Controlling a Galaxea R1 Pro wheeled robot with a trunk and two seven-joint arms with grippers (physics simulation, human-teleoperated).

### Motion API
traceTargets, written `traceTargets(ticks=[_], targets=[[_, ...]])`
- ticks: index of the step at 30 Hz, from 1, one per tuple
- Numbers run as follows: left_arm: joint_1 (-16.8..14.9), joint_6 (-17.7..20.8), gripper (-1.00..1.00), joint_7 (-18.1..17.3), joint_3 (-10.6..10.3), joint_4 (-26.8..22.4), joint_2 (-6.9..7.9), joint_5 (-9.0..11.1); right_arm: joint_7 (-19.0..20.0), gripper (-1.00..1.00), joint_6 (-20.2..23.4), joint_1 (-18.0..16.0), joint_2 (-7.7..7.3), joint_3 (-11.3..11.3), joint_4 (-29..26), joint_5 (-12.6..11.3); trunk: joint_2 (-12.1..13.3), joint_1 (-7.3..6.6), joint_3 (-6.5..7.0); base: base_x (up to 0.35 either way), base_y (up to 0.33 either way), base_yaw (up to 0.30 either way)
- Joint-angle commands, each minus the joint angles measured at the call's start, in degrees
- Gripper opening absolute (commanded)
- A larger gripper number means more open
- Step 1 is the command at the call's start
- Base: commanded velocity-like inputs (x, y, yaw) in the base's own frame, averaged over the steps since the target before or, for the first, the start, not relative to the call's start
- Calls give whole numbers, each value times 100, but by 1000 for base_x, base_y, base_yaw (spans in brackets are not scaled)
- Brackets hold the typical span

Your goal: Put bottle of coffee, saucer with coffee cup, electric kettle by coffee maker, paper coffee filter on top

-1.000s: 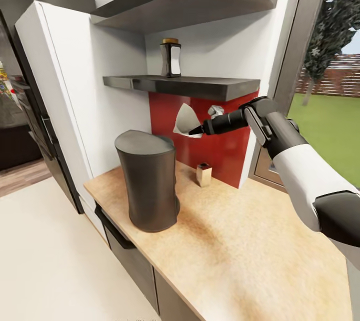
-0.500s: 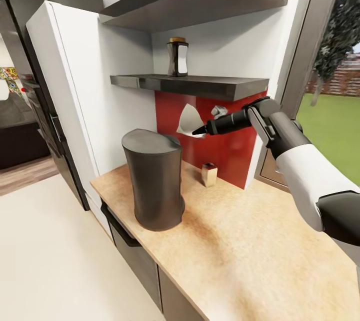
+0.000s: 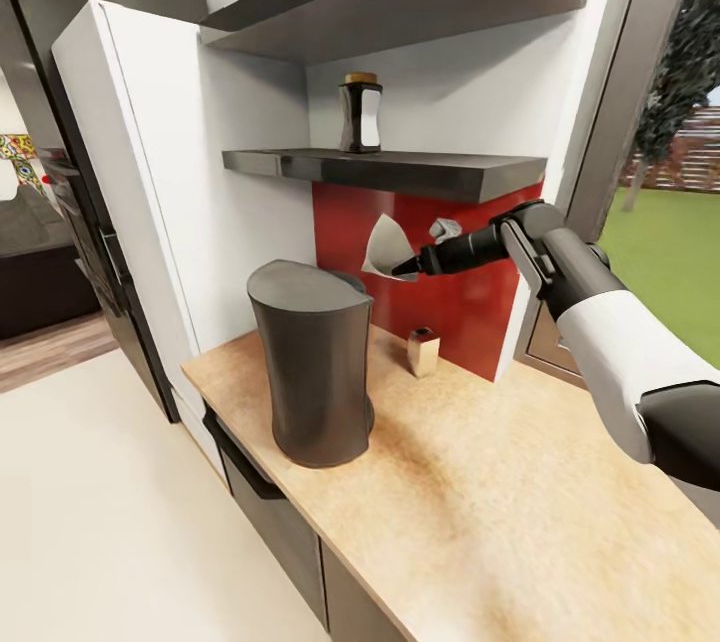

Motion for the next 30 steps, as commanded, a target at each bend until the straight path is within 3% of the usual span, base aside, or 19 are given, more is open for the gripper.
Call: traceTargets(ticks=[1,30], targets=[[2,-8,100,-3,-6,-10,0,47,-27,-100,39,-7,-7,24,-3,-60,-12,4,-12,40,34,0],[2,-7,100,-21,11,-10,0,47,-27,-100,39,1,-8,24,-3,-52,-12,4,-69,1,1,70]])
